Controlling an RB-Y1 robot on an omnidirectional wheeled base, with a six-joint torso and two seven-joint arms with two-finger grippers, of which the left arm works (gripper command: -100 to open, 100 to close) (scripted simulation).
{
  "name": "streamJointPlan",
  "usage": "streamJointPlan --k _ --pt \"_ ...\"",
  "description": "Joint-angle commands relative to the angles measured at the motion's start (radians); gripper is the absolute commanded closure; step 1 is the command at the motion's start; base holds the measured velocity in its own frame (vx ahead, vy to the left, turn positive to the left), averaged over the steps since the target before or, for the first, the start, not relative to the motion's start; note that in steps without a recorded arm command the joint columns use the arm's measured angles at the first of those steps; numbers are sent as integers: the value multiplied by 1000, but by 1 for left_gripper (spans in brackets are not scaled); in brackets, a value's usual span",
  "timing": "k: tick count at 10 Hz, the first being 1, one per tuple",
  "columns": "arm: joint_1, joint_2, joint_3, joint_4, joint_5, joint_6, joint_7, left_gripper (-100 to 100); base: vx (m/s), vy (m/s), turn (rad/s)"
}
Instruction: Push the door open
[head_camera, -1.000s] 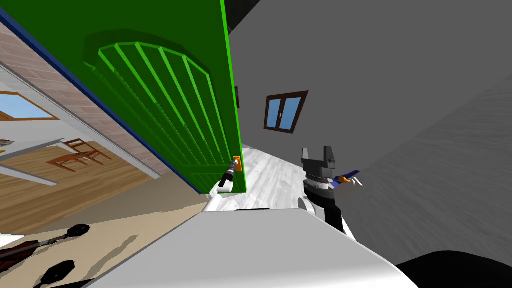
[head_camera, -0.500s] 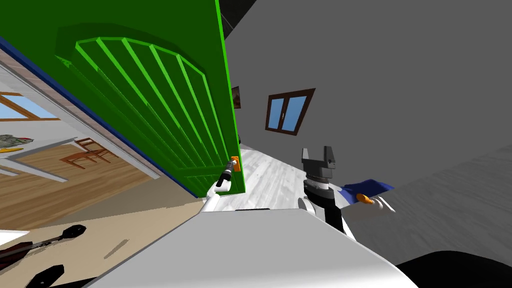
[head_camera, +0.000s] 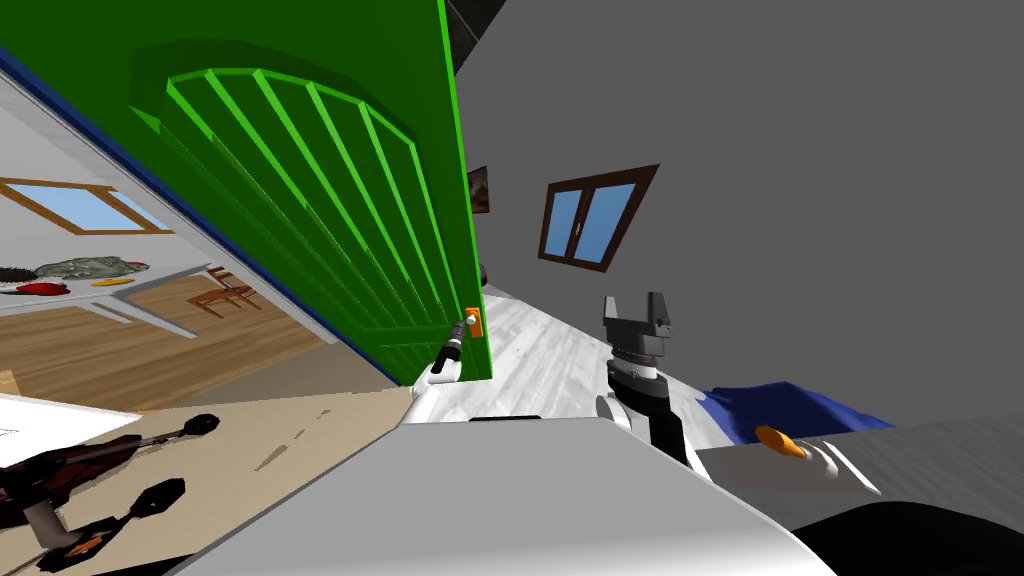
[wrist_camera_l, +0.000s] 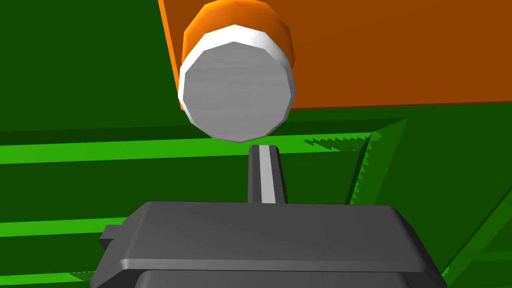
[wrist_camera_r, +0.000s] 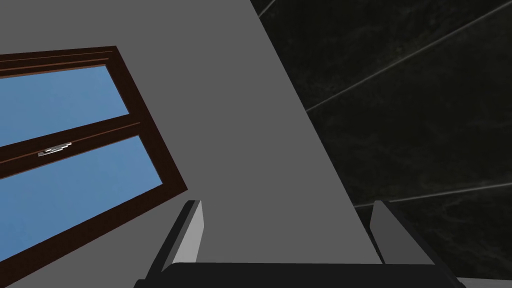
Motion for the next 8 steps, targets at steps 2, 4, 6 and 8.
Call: streamJointPlan --k 2,4,6,8 --pt "23 -45 -28 -34 -13 9 -21 -100 -226 20 104" --pt "30 -87 -42 -44 -20 9 -33 -100 -219 -22 112" --pt "35 -101 -44 -56 -23 18 -38 -100 -144 -42 39" --pt "35 -57 -40 -49 -22 6 -39 -100 147 16 -23"
